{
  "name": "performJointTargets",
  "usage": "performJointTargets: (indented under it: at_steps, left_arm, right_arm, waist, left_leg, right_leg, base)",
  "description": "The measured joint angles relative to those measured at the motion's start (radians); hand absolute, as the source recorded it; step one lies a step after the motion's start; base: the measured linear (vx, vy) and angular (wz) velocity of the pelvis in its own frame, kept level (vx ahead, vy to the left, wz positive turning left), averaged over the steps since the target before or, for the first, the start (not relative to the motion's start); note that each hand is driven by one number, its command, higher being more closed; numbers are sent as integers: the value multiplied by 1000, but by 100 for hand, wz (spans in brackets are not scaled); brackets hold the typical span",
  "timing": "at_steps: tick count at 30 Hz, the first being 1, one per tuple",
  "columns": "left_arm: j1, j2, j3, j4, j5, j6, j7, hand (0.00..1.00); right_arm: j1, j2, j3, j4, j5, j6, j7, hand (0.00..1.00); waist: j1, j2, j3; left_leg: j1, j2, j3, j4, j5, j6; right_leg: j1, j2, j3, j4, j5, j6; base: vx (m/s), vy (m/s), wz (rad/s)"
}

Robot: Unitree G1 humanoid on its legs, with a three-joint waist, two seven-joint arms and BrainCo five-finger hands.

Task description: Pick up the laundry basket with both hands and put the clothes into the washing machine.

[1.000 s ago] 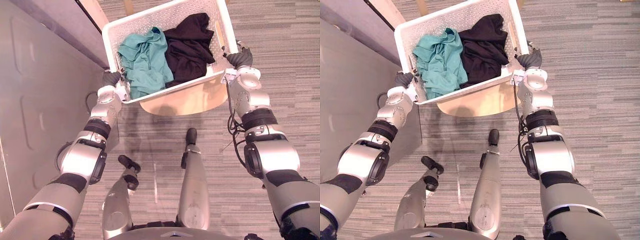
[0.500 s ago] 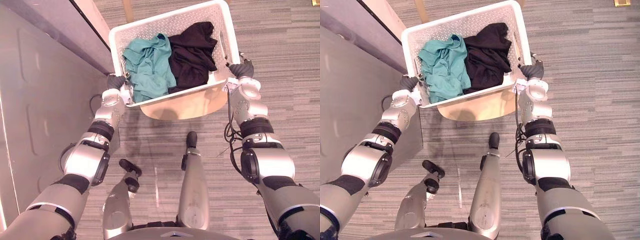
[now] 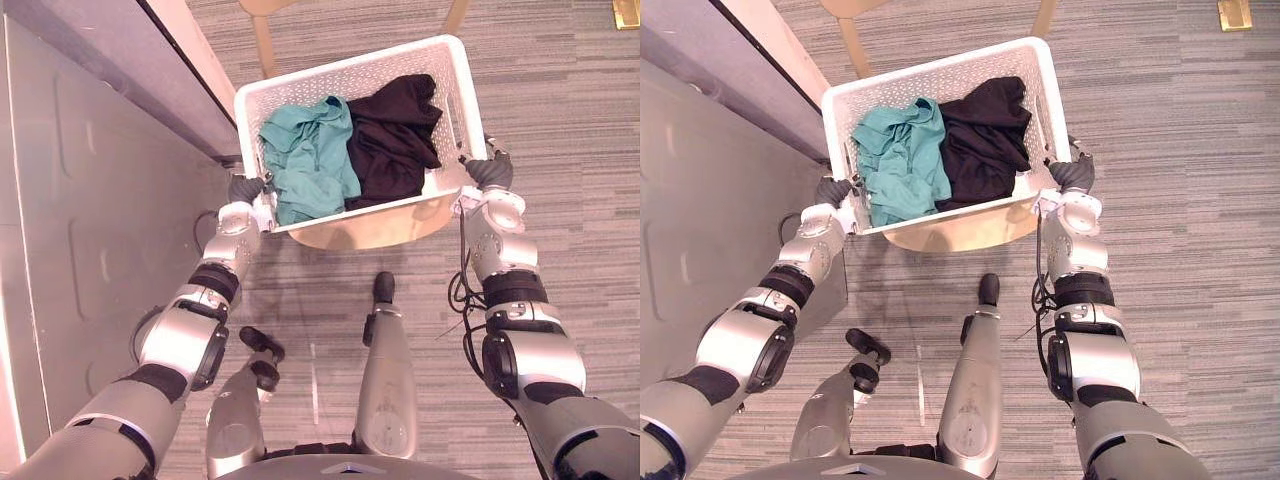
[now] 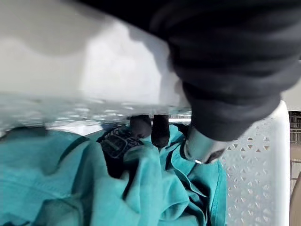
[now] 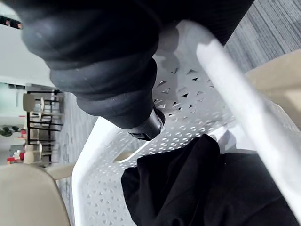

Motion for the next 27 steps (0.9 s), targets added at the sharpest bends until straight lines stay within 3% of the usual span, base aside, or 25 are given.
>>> performJointTargets:
  at_steps: [7, 10, 11, 12, 14, 20, 27]
  left_arm:
    - [26, -23, -1, 0, 6, 7, -4, 0]
    - [40, -48, -1, 0, 7, 13, -4, 0]
    - [43, -48, 3, -1, 7, 15, -3, 0]
    - [44, -50, 12, -6, 7, 13, 0, 0]
    - [38, -29, 41, -29, 7, 7, 9, 0]
    - [40, -64, 0, -114, 6, 7, -19, 0]
    - [209, -12, 8, -274, -13, -34, -20, 0]
  right_arm:
    - [35, 28, -30, 0, 2, 0, -42, 0]
    - [62, 30, -51, -5, 2, 0, -42, 0]
    - [84, 39, -54, -26, 2, 1, -43, 0]
    - [107, 40, -58, -58, 2, -4, -43, 0]
    - [93, 54, -54, -86, 2, -8, -41, 0]
    - [263, 44, -142, -185, 0, -7, -46, 0]
    - [450, 45, -168, -284, -41, -8, -43, 0]
  waist:
    - [4, 0, 0]
    - [-4, 2, 0]
    - [13, 0, -4]
    - [12, -2, -7]
    - [6, 13, -5]
    - [-2, 14, -6]
    - [10, 14, -5]
  left_leg:
    - [23, -2, 0, 2, 0, 0]
    - [41, 0, -5, 5, -5, -2]
    - [44, 9, -3, 11, -10, -8]
    - [45, 11, -5, 34, -27, -24]
    - [40, 33, -1, 55, -33, -31]
    - [84, 44, -4, 95, -86, -24]
    - [115, 64, -5, 129, -118, -13]
  right_leg:
    - [1, -5, 3, 44, 0, 0]
    - [-74, -8, 24, 178, -21, 5]
    - [-70, 36, 29, 109, -40, 0]
    - [-40, 25, 3, 41, -45, -28]
    - [-38, 47, 4, 16, -50, -31]
    - [30, 38, -10, 18, -50, -31]
    - [81, 37, -30, 11, -51, -29]
  base:
    - [37, -42, 0]
    - [19, -70, 5]
    - [34, -197, -1]
    - [51, -212, -28]
    - [55, -113, -29]
    - [9, 41, 5]
    - [-60, 22, 0]
